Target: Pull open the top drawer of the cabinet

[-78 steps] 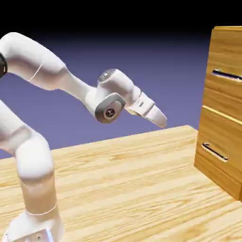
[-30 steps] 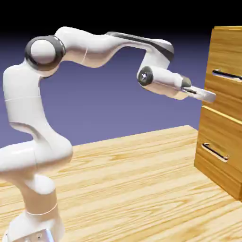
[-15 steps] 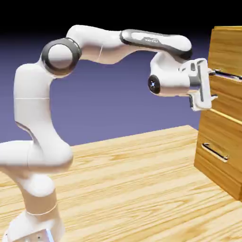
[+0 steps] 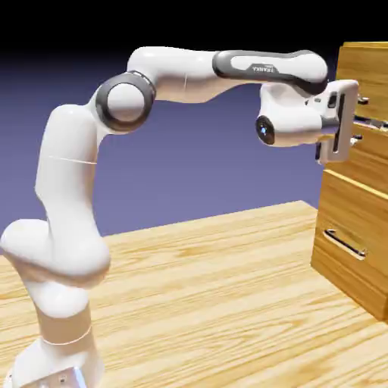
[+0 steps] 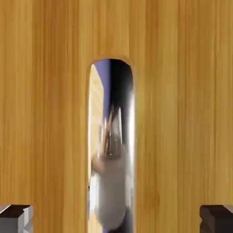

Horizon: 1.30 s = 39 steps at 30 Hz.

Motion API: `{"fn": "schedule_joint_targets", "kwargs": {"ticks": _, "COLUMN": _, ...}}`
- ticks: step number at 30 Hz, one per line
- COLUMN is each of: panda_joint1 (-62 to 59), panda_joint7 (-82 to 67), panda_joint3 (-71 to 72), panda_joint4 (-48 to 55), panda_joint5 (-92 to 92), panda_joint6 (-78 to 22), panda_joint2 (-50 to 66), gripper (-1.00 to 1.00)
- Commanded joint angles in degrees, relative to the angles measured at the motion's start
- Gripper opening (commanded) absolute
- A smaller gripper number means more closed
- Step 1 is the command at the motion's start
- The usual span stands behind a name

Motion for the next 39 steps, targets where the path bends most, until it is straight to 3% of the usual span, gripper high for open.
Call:
{"fn": "schedule_joint_targets", "kwargs": {"ticks": 1, "panda_joint1": 0.00, "panda_joint7": 0.00, "panda_joint3": 0.00, "panda_joint4": 0.00, "panda_joint5": 0.00, "panda_joint6": 0.00, "panda_joint2": 0.00, "gripper": -1.00}}
{"fn": "schedule_joint_targets", "kwargs": {"ticks": 22, "panda_joint1": 43.57, "panda_joint7": -4.77, "panda_joint3": -42.07, "panda_joint4": -20.81, "panda_joint5": 3.08, "panda_joint6": -5.03, "panda_joint2": 9.38, "gripper": -1.00}}
{"fn": "schedule_joint_targets", "kwargs": {"ticks": 39, "panda_joint1": 78.81, "panda_joint7": -4.43, "panda_joint3": -76.83, "panda_joint4": -30.95, "panda_joint5": 2.88, "panda_joint6": -6.76, "panda_joint2": 7.55, "gripper": -1.00}}
